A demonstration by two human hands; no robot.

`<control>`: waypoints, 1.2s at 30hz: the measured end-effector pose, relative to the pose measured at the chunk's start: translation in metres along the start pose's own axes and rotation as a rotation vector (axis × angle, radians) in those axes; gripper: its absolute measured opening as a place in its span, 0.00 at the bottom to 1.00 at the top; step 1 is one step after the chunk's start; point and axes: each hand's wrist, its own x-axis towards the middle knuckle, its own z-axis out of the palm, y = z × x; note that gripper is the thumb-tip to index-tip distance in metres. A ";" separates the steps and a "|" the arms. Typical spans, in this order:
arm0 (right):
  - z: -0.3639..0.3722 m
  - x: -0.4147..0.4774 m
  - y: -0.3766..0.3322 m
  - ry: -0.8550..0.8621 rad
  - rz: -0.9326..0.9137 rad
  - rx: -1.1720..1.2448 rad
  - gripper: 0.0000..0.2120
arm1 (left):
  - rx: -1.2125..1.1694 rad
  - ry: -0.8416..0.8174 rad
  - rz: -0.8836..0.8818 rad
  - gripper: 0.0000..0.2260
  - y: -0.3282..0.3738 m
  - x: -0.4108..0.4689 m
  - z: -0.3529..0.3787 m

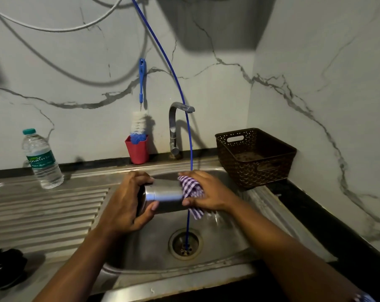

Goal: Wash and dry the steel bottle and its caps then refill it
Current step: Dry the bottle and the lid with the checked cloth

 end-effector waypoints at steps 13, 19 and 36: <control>-0.005 0.001 0.003 -0.123 0.330 0.202 0.32 | -0.016 -0.073 0.047 0.22 0.002 0.000 0.003; -0.001 0.021 -0.044 -0.196 0.205 0.299 0.21 | -0.003 -0.146 0.050 0.22 0.000 -0.002 0.007; 0.005 0.013 -0.030 0.114 -0.095 -0.226 0.30 | -0.112 0.211 -0.391 0.10 0.006 -0.004 0.011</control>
